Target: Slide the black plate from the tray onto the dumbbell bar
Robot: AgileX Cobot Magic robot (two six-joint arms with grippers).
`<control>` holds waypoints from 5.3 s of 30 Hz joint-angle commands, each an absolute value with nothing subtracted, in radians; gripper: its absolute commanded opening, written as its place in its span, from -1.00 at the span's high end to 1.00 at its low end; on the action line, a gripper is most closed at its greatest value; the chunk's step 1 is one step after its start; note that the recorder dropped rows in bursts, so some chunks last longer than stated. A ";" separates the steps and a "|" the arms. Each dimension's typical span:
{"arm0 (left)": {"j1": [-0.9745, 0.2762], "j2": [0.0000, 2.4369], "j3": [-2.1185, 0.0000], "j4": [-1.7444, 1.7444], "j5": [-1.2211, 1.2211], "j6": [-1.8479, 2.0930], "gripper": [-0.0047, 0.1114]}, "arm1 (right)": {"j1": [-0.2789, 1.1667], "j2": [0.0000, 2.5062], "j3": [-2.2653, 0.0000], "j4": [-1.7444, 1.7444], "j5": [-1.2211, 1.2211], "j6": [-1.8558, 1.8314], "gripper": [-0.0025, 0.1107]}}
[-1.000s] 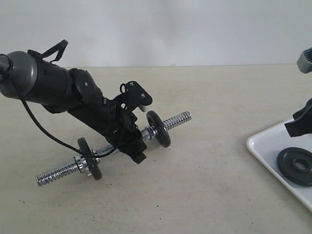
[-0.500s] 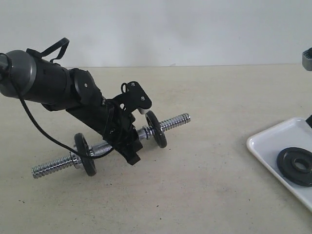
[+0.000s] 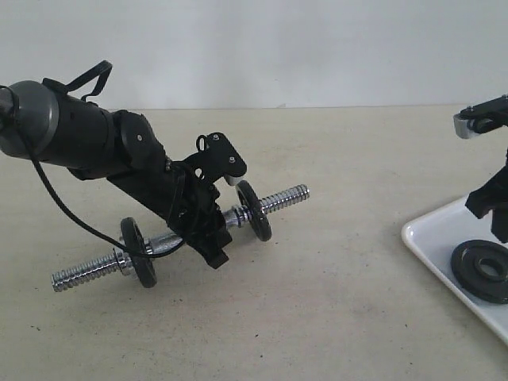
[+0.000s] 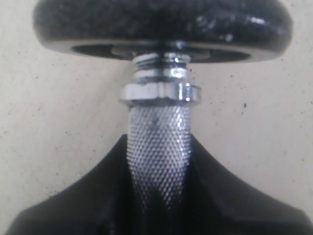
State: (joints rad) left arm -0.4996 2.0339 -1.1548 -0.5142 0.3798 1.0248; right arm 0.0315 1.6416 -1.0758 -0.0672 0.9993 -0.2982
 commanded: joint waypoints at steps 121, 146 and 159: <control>-0.501 2.048 -1.140 -0.529 0.510 1.009 0.84 | -0.071 1.707 -0.858 0.072 0.594 -0.130 -0.90; -0.501 2.048 -1.140 -0.542 0.506 1.009 0.84 | 0.021 1.721 -0.858 -0.191 0.599 0.118 -0.90; -0.501 2.048 -1.140 -0.542 0.504 1.009 0.84 | 0.021 1.809 -0.858 -0.158 0.584 0.098 -0.90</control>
